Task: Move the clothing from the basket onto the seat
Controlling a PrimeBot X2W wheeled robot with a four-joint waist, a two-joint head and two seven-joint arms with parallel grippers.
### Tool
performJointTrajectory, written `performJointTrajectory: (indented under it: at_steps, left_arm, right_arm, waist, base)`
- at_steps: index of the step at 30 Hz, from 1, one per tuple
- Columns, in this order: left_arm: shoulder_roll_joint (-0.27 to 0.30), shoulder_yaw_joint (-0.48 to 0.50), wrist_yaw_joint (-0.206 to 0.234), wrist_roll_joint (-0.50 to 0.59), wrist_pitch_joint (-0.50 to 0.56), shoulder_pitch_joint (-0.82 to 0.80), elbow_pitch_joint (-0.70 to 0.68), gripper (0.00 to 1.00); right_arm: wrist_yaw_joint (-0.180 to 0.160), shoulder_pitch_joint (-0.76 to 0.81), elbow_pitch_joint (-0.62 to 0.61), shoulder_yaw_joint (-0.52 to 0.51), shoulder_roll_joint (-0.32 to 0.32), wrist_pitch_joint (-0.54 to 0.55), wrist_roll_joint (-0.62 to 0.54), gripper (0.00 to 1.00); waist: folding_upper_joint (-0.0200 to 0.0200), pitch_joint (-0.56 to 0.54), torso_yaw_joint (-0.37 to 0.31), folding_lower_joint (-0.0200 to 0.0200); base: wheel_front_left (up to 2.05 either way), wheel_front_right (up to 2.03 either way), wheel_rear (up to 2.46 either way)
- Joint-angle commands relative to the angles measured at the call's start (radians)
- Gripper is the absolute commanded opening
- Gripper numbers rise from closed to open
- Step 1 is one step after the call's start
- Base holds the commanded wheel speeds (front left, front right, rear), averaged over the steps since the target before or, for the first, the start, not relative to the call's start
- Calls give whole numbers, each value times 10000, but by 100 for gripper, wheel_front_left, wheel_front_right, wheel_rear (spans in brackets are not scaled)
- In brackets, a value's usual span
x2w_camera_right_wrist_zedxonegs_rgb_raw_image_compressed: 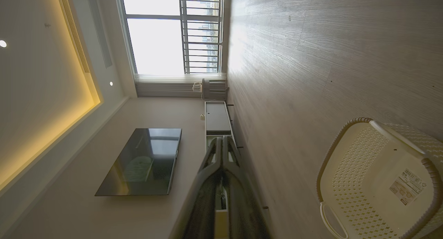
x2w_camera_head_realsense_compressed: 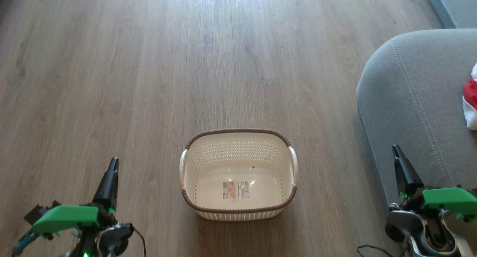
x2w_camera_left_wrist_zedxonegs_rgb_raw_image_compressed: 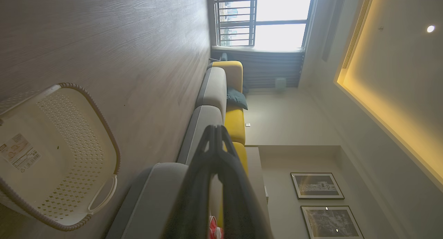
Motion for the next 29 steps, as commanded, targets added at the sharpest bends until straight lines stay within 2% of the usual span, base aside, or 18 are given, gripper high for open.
performJointTrajectory:
  at_steps: [1, 29]
  left_arm:
    - [141, 341, -19, -61, 74, -478, -331, 0]
    - [141, 340, -19, -62, 74, -478, -332, 0]
  right_arm:
    - [0, -359, -387, 177, -33, 46, 61, 0]
    - [0, -359, -387, 177, -33, 45, 61, 0]
  waist:
    - [0, 0, 0, 0]
    - [0, 0, 0, 0]
  base:
    - [0, 0, 0]
    - [0, 0, 0]
